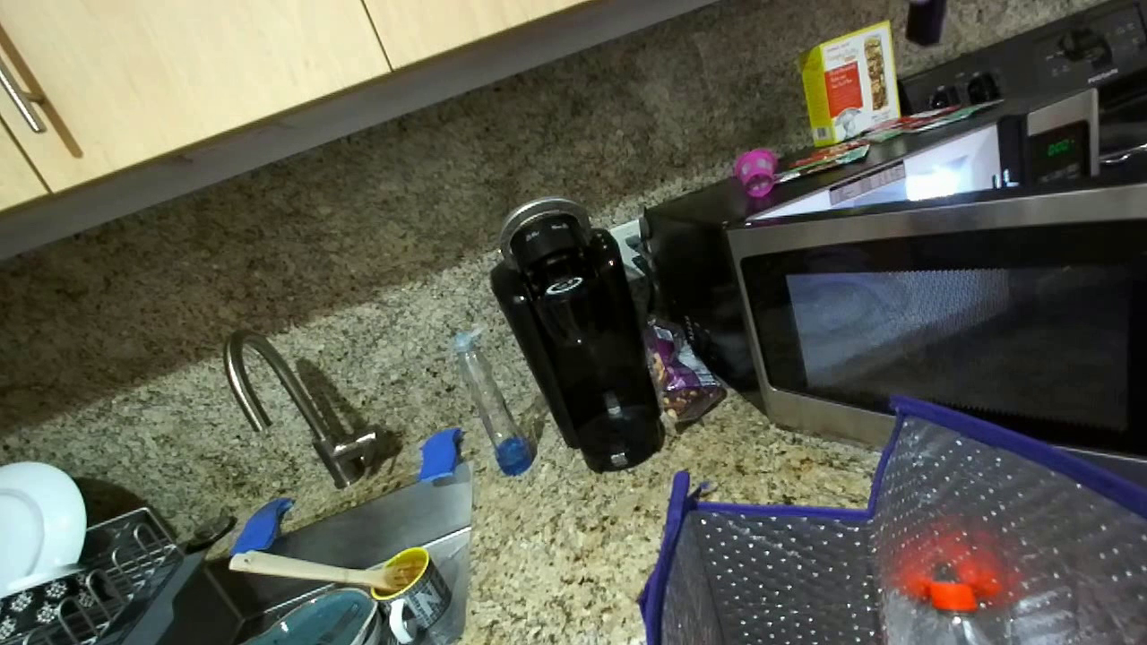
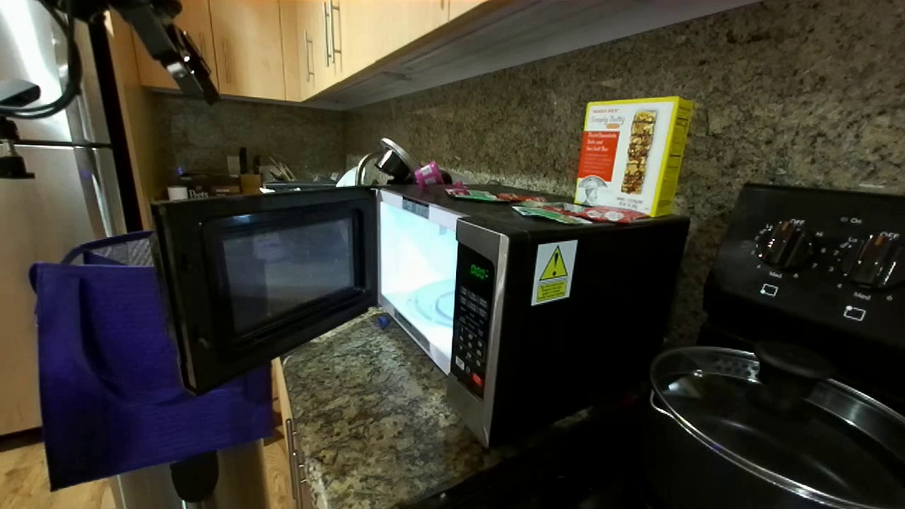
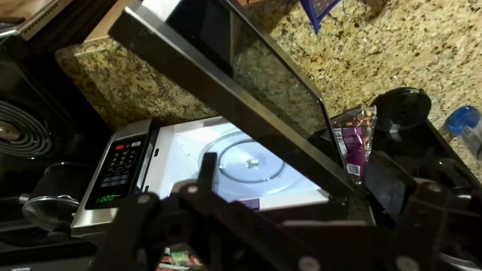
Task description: Pick up the bottle and put it in the bag
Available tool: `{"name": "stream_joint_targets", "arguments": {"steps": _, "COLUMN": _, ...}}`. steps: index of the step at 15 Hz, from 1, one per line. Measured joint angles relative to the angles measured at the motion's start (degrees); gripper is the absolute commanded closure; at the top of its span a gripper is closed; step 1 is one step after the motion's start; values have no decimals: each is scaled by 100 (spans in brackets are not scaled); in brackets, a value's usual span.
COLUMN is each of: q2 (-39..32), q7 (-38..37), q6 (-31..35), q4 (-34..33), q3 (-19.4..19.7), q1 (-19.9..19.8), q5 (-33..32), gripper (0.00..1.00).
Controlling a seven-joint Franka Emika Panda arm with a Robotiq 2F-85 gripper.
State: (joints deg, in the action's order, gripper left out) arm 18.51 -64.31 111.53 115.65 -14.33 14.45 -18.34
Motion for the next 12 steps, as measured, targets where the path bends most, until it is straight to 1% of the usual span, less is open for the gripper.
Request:
{"name": "stream_joint_targets", "arguments": {"steps": 4, "q2": 82, "q7": 1339, "q6": 5, "q4": -224, "q3": 411, "q1": -189, "q5": 743, "gripper": 0}}
{"name": "stream_joint_targets", "arguments": {"steps": 6, "q2": 52, "q7": 1799, "q6": -28, "q4": -224, "q3": 522, "q1": -285, "q5": 1053, "gripper": 0}}
{"name": "stream_joint_targets", "arguments": {"steps": 8, "q2": 24, "q7": 1898, "q6": -257, "q4": -225, "q3": 529, "q1": -430, "q5": 1116, "gripper": 0}}
{"name": "stream_joint_targets", "arguments": {"steps": 12, "q2": 38, "q7": 1803, "q6": -904, "q4": -239, "q3": 436, "q1": -742, "q5": 1042, "gripper": 0}}
